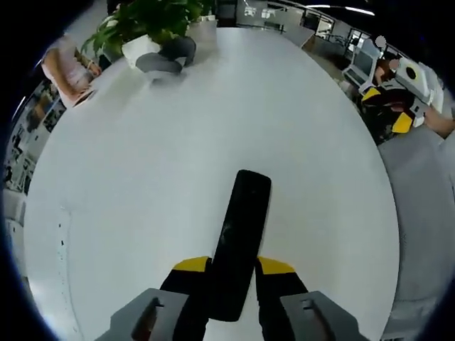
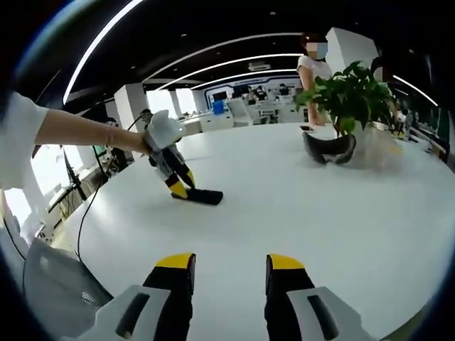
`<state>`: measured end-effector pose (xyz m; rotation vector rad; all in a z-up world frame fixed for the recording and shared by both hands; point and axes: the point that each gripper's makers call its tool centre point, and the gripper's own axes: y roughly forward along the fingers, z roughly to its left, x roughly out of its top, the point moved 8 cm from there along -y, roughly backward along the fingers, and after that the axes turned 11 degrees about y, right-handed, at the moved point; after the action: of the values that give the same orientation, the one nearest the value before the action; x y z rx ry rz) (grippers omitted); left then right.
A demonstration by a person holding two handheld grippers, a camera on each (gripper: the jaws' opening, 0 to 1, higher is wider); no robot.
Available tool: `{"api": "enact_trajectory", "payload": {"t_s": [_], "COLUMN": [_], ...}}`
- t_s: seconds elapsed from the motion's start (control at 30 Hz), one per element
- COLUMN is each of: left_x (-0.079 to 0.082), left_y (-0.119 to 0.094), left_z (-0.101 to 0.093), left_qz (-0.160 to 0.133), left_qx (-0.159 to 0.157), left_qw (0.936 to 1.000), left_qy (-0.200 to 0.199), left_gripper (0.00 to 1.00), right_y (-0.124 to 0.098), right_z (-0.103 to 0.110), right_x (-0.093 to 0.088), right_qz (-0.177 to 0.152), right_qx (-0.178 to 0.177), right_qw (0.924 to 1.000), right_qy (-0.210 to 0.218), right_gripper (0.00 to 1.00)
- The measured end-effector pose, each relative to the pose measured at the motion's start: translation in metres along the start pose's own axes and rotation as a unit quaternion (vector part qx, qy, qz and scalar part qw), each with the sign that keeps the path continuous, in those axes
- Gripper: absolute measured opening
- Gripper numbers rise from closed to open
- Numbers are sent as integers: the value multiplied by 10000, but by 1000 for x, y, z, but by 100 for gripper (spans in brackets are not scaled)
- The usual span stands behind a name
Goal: Press the specified remote control buttons in sequence, fully releasing each button before pressing the next.
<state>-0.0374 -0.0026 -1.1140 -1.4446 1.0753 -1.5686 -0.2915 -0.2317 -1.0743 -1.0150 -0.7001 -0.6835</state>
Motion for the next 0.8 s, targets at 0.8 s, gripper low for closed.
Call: {"api": "enact_trajectory", "payload": {"t_s": [0.8], "left_x": [-9], "left_y": [3], "left_z": [-17], "left_qz": [176], "left_qx": [206], "left_qw": [9994], "left_qy": [231], "left_gripper": [23], "right_y": [2], "right_z": [0], "right_x": [0], "right_qz": [59], "right_qx": [41], "right_qw": [10000], "right_qy": [-15], "right_gripper": [37]}}
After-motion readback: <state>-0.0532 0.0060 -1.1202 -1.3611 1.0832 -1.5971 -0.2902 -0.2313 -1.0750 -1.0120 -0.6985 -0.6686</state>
